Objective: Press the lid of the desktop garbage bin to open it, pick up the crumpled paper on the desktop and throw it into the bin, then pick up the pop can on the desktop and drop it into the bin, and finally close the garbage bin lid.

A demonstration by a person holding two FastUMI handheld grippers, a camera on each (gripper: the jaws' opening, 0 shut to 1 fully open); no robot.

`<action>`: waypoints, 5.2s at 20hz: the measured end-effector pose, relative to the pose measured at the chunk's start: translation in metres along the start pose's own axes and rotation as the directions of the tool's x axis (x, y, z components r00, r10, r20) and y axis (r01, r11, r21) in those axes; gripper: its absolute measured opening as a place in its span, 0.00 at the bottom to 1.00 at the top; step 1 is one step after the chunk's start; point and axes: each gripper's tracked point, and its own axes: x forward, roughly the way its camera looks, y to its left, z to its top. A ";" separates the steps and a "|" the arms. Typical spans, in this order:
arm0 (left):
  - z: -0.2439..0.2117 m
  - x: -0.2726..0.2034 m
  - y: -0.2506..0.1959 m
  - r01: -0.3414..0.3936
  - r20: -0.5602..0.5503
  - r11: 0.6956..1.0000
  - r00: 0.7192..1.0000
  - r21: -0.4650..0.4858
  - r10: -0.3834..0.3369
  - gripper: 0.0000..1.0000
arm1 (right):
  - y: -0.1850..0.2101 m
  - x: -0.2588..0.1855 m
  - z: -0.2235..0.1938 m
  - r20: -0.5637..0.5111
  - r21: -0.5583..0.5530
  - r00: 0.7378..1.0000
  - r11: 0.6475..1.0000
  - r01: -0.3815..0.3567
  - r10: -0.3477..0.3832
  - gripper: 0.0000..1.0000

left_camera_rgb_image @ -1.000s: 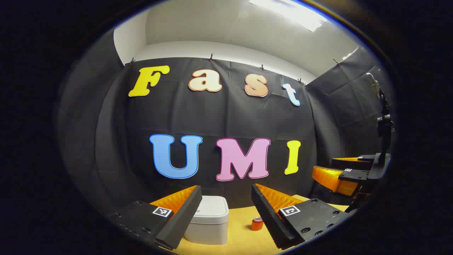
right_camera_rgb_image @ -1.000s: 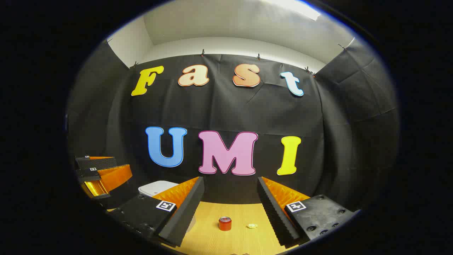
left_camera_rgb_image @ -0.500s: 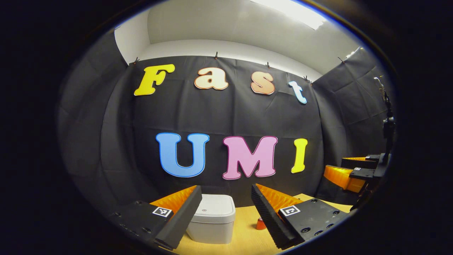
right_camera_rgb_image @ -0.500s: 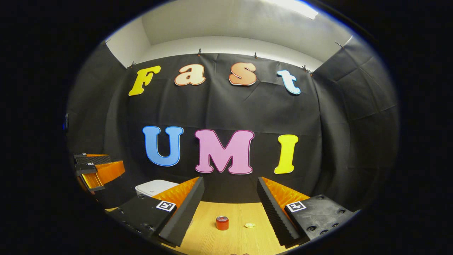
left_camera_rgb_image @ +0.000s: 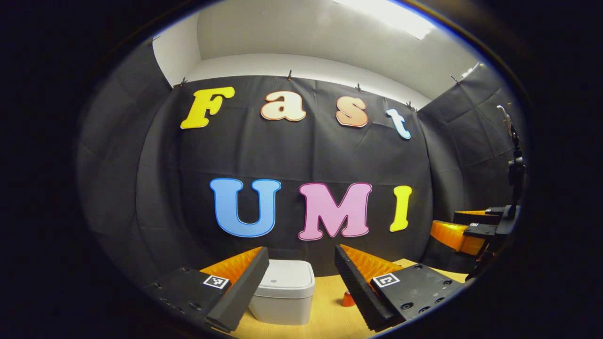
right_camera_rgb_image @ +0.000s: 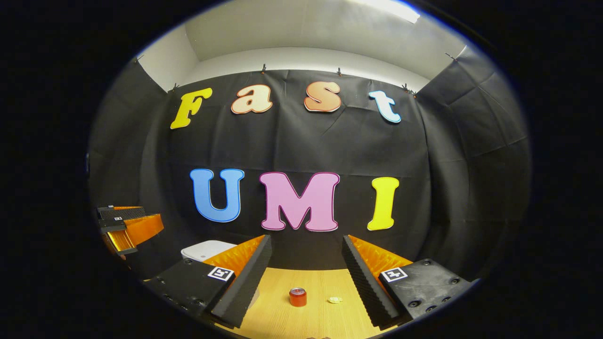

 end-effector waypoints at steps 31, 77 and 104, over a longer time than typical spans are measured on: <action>-0.202 0.168 0.064 -0.096 -0.426 0.995 0.901 -0.019 0.079 0.06 | -0.080 0.009 -0.089 -0.202 0.022 0.978 0.998 0.052 -0.047 0.97; -0.056 0.000 -0.046 0.114 -0.120 0.988 0.985 -0.108 -0.127 0.43 | -0.066 0.046 -0.097 -0.229 -0.120 0.973 0.993 0.011 -0.039 0.97; -0.103 0.004 -0.036 -0.073 -0.310 0.997 0.948 -0.008 0.067 0.95 | -0.129 0.179 -0.445 -0.916 -0.074 0.401 0.981 -0.182 0.005 0.98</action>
